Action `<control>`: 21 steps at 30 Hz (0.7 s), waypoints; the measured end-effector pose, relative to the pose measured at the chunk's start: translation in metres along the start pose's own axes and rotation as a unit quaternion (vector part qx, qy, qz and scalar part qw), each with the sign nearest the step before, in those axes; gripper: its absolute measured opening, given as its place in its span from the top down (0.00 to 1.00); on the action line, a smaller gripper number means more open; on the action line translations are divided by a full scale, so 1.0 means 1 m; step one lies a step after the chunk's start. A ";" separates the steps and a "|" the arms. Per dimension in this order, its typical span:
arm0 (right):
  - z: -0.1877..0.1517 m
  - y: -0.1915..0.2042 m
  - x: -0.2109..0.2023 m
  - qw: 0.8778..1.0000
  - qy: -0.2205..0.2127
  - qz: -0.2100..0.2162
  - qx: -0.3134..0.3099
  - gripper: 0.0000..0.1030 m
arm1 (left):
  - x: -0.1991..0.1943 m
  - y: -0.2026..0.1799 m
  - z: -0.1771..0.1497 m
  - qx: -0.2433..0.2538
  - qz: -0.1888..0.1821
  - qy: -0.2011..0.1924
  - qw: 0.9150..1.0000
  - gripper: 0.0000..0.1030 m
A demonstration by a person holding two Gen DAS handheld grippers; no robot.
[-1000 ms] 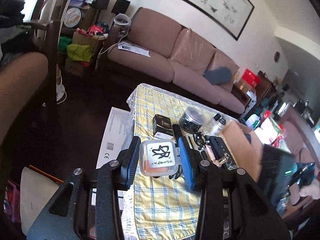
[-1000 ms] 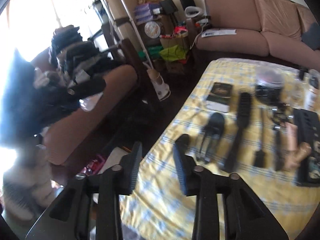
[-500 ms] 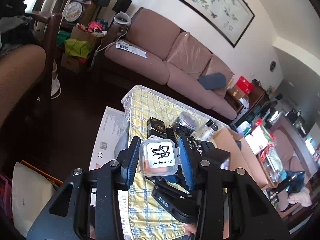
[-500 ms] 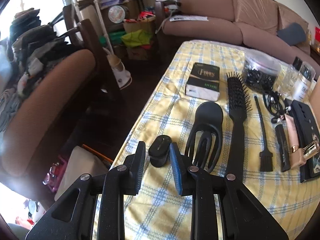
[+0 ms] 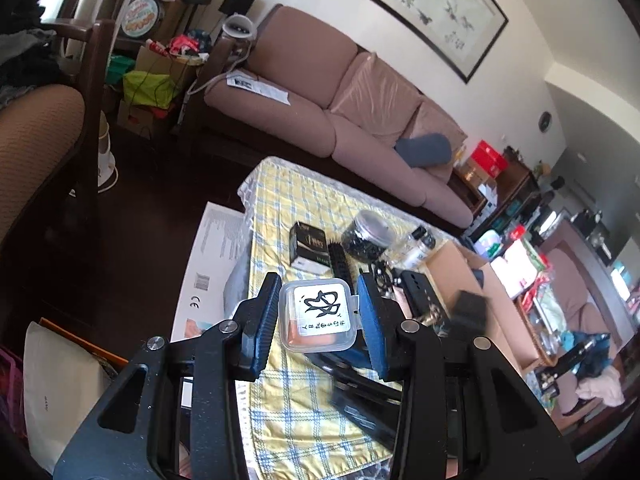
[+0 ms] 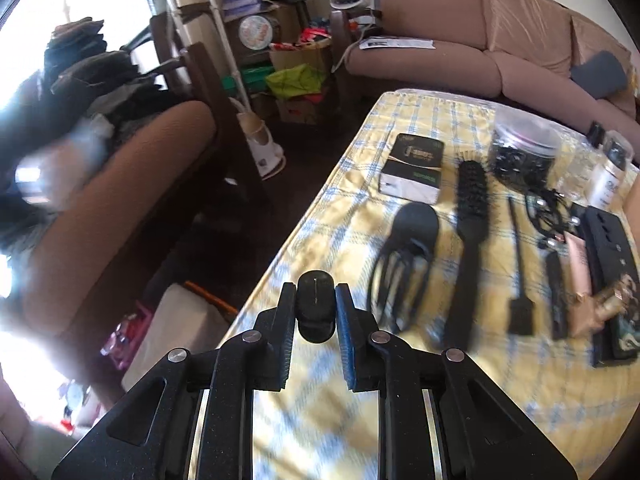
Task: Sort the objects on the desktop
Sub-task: 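Grasp the small black hair clip with the right gripper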
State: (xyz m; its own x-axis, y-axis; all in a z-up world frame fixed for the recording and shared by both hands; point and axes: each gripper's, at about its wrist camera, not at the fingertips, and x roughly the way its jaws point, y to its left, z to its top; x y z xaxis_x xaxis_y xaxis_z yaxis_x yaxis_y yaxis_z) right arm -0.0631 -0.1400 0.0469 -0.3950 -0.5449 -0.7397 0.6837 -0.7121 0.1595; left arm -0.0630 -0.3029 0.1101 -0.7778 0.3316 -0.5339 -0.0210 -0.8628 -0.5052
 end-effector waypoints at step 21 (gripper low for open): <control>-0.059 -0.162 -0.223 0.991 -0.077 -0.076 0.076 0.82 | 0.092 -0.191 -0.087 0.182 -0.089 0.133 0.970 0.65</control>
State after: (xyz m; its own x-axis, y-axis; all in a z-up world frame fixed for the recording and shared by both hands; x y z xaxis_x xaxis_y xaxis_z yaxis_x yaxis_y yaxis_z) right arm -0.0495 0.1229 0.1476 -0.5826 -0.4794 -0.6563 0.5134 -0.8431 0.1600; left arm -0.0763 -0.0744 0.0987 -0.5530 0.5330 -0.6403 -0.3990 -0.8441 -0.3581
